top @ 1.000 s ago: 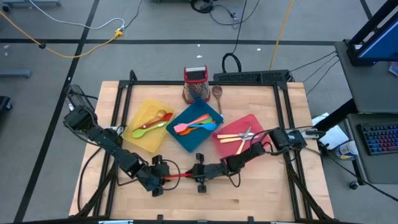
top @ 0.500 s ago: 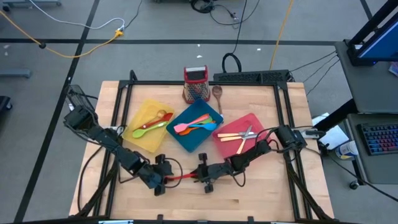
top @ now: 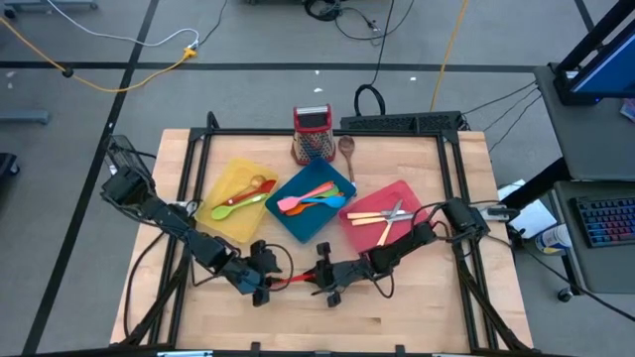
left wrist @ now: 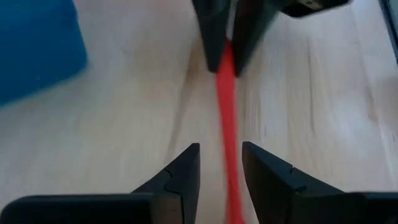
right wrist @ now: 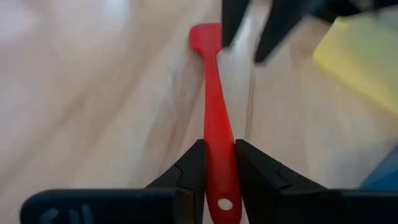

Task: Pick & Place Kitchen Items
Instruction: Put the red spatula into the blue bin

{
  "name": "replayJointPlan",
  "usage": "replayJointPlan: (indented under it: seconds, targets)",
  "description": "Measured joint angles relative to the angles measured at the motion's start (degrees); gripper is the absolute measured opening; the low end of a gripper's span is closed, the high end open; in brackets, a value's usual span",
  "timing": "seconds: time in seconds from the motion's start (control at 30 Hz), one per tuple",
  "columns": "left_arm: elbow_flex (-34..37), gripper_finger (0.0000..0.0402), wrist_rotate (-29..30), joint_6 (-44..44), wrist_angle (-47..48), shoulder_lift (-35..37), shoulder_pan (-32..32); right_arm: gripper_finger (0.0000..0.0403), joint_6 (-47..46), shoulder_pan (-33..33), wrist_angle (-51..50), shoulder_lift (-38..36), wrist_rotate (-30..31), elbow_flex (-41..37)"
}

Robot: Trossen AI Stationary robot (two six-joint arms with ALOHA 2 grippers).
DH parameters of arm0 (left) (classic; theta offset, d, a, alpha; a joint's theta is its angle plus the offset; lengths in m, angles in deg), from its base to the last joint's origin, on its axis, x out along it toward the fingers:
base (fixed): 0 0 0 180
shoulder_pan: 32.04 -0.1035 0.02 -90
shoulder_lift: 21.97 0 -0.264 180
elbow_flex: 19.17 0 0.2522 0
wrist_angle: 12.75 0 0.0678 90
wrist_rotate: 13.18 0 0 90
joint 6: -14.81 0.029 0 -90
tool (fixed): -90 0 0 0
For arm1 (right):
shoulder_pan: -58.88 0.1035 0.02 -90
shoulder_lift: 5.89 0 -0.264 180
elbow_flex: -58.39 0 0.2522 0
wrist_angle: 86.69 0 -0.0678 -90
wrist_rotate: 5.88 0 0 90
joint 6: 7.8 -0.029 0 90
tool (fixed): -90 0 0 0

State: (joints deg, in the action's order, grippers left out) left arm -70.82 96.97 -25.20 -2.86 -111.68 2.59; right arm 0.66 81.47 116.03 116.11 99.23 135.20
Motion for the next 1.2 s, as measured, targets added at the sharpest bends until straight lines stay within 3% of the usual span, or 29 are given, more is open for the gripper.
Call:
replayJointPlan:
  seconds: [0.23, 0.47, 0.67, 0.9, 1.2]
  targets:
    - [0.01, 0.0124, 4.57, 7.85, -0.54, 6.75, -0.34, 0.0064, 3.18, -0.42, -11.96, -8.72, 1.38, 0.09]
    - [0.0, 0.0124, 13.81, 15.54, -0.8, 16.28, -0.32, 0.0065, 10.53, -4.64, -28.47, -19.23, 1.37, 0.09]
    - [0.0, 0.0124, 14.62, 18.53, -0.53, 17.66, -0.32, 0.0066, 17.9, -11.1, -35.53, -26.93, 1.31, 0.11]
    - [0.0, 0.0124, 14.58, 18.41, 2.11, 17.64, -0.32, 0.0064, 21.72, -23.02, -49.66, -31.71, 0.19, 0.19]
    - [0.0, 0.0124, 16.69, 19.28, 3.81, 17.64, -1.42, 0.0064, 24.83, -36.56, -45.86, -27.1, -32.47, 0.09]
